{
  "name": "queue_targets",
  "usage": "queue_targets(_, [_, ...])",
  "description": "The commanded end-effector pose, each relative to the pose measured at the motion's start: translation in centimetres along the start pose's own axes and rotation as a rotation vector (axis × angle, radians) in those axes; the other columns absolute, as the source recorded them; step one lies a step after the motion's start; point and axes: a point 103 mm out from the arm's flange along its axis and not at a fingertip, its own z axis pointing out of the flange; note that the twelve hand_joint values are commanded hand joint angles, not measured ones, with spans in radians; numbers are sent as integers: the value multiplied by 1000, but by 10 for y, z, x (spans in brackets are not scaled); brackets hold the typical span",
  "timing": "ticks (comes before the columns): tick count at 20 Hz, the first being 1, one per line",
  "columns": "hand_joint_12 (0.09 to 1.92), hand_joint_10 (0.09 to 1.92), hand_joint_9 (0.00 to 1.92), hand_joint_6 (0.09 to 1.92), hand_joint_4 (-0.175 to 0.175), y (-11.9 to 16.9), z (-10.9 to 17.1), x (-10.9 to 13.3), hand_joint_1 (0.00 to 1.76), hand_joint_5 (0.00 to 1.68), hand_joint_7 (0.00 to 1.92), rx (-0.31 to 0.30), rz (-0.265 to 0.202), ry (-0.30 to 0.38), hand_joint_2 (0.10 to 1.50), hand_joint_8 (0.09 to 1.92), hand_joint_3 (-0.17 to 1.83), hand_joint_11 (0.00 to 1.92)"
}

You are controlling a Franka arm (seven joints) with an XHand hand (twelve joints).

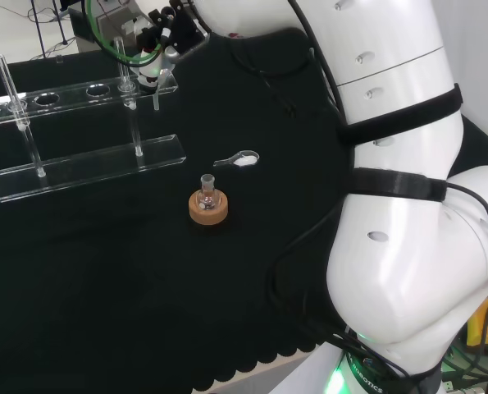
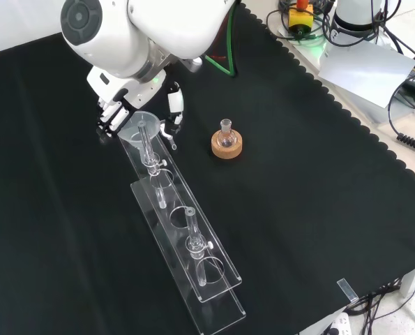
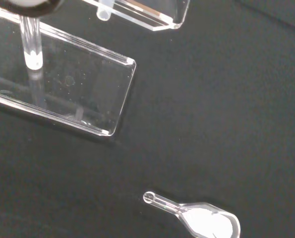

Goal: Pick up the funnel from the transparent funnel stand.

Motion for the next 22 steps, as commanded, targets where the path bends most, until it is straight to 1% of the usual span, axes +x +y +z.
queue_targets(1, [1331, 635, 531, 87, -109, -1, -1, -1, 734, 247, 128, 1, -2, -13, 611, 729, 575, 499])
queue_targets(5, [1321, 609, 582, 87, -100, -1, -2, -1, 748, 289, 196, -1, -7, -20, 600, 702, 635, 497])
queue_targets(9, [1319, 601, 591, 87, -97, 0, -1, -2, 750, 298, 212, 6, -7, -23, 600, 699, 646, 494])
queue_targets(12, [1318, 601, 601, 87, -95, 0, -1, -2, 749, 306, 222, -6, -6, -29, 602, 700, 650, 490])
queue_targets(14, [1318, 594, 625, 87, -93, -2, -4, -3, 749, 319, 252, -36, -2, -39, 601, 697, 658, 488])
queue_targets(19, [1303, 553, 781, 87, -76, -12, -19, -5, 784, 471, 486, -153, 27, -91, 622, 703, 680, 500])
queue_targets(22, [1289, 538, 842, 87, -67, -21, -33, -8, 806, 533, 569, -209, 44, -116, 633, 716, 680, 515])
